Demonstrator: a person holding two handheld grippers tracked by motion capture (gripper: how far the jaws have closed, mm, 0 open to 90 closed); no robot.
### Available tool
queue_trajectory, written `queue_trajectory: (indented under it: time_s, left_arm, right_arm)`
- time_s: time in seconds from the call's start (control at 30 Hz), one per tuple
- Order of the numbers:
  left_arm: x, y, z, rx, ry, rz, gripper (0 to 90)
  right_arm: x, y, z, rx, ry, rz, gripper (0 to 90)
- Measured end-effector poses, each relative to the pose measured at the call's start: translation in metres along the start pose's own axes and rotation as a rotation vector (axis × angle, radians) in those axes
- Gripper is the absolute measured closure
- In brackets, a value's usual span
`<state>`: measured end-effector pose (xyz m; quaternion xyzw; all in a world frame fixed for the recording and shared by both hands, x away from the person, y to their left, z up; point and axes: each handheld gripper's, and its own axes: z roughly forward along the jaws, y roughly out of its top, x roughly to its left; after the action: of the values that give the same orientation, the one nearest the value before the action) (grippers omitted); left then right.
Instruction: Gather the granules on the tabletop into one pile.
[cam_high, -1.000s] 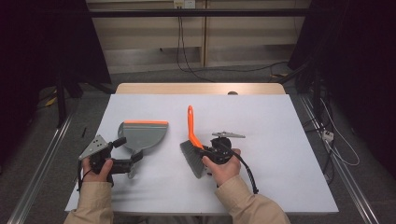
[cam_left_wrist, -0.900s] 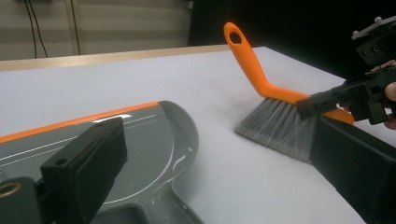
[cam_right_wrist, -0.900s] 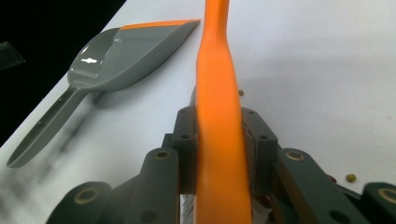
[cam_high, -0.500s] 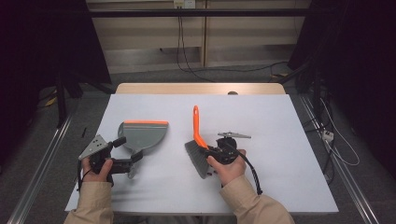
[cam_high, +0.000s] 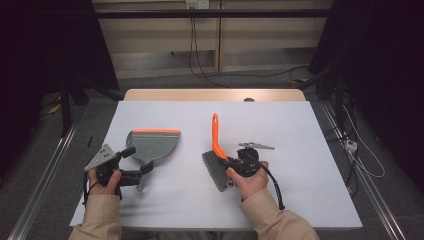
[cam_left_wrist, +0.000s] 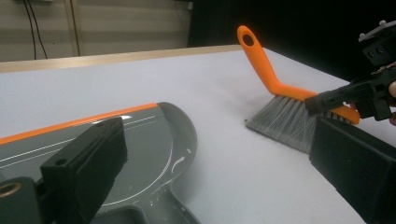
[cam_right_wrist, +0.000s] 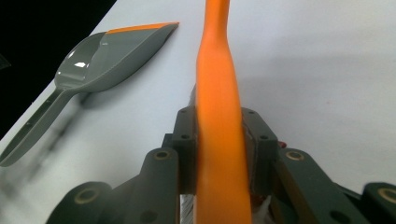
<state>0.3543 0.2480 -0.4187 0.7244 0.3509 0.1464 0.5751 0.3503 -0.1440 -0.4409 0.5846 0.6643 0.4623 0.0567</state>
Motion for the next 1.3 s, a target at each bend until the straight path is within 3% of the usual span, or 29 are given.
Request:
queue_trajectory:
  time_s: [0.77, 1.3]
  left_arm:
    - [0.000, 0.000, 0.001, 0.005, 0.001, 0.004, 4.0]
    - [0.000, 0.000, 0.003, 0.010, -0.001, 0.006, 3.9]
  right_arm:
    - [-0.010, 0.003, -0.009, 0.001, -0.027, -0.020, 71.0]
    - [-0.014, 0.007, -0.012, -0.003, -0.013, 0.021, 71.3]
